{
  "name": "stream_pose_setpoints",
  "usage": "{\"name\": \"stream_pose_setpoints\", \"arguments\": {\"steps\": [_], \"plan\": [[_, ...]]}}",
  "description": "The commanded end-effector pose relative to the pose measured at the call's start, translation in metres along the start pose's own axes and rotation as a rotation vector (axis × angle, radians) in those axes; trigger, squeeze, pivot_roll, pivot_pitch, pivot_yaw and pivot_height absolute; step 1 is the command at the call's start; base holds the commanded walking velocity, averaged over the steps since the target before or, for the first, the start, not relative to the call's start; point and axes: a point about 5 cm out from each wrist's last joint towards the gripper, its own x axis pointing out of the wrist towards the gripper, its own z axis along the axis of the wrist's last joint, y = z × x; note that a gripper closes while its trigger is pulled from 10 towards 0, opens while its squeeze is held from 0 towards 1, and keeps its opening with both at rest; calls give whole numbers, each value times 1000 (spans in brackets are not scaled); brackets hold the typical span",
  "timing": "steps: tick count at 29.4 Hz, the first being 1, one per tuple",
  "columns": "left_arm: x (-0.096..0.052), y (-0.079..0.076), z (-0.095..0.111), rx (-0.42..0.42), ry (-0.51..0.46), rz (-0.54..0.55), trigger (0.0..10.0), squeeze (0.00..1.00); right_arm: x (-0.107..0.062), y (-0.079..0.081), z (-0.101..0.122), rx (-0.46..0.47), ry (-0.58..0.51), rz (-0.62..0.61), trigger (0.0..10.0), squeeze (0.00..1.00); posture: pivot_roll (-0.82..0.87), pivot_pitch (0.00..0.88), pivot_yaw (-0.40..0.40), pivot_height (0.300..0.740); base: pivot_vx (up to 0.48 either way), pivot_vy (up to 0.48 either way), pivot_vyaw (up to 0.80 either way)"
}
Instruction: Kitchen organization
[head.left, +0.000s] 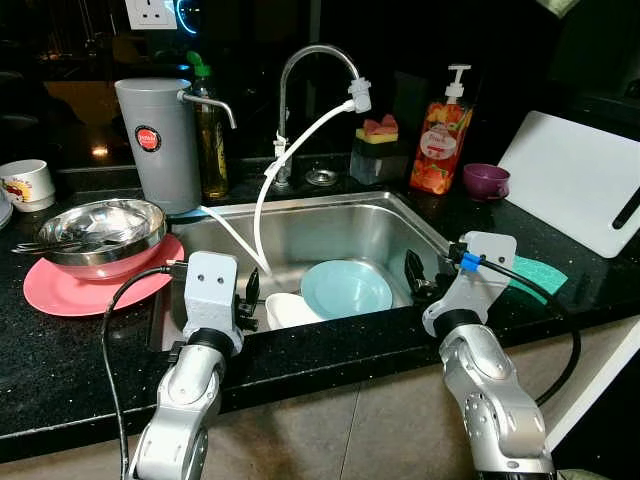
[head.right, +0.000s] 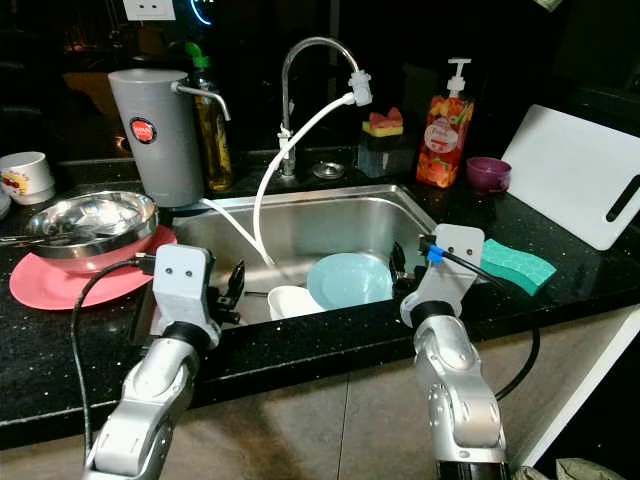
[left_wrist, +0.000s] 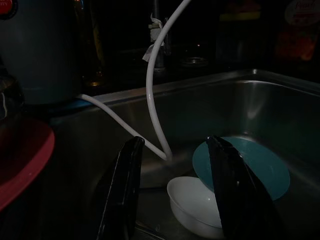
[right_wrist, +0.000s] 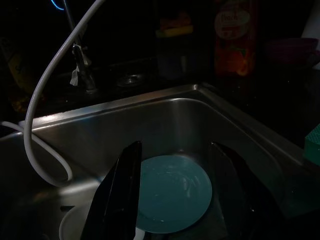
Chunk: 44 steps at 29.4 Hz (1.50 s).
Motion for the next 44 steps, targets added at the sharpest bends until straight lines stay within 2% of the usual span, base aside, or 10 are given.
{"name": "stream_pose_setpoints", "arguments": {"steps": [1, 44], "plan": [[1, 0, -3, 8, 9, -4, 10000, 0, 0, -1, -1, 12, 7, -4, 10000, 0, 71, 51, -56, 740, 0, 0, 0], [0, 0, -3, 12, 14, -9, 10000, 0, -1, -1, -2, 19, 7, -14, 10000, 0, 75, 59, -46, 740, 0, 0, 0]]}}
